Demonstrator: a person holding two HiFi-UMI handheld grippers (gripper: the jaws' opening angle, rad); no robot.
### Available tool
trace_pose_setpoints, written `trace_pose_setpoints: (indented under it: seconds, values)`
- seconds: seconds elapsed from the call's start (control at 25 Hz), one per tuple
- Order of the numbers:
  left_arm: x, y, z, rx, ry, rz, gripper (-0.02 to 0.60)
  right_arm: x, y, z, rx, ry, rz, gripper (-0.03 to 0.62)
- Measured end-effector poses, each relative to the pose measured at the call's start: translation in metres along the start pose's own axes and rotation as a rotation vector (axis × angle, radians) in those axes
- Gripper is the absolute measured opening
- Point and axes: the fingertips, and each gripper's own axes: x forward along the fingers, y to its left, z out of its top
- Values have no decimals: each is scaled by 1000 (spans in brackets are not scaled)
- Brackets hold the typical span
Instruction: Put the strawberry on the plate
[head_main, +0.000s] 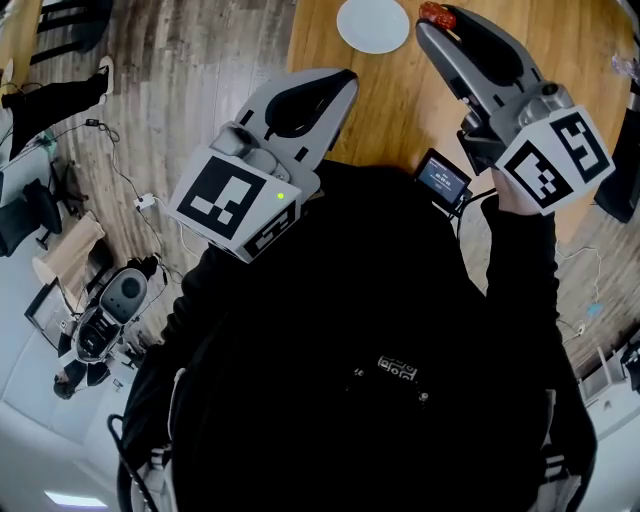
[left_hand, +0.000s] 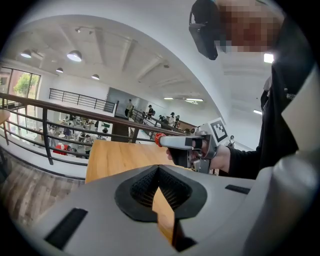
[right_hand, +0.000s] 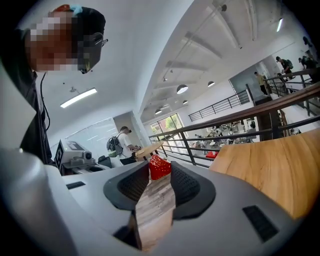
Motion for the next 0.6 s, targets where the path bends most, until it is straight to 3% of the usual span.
trace_pose_setpoints:
  seconds: [0.16,0.4,0.6]
  values:
    - [-5,18,3,24,-18,-34,2,11,3,-2,-6,-17,-43,147]
    - [12,7,29,108,-38,-126,2,-22,1,14,-23,-53,-166,147]
    - [19,14,37,126,-30,-210,2,-24,-6,16,-8,-58,-246,147]
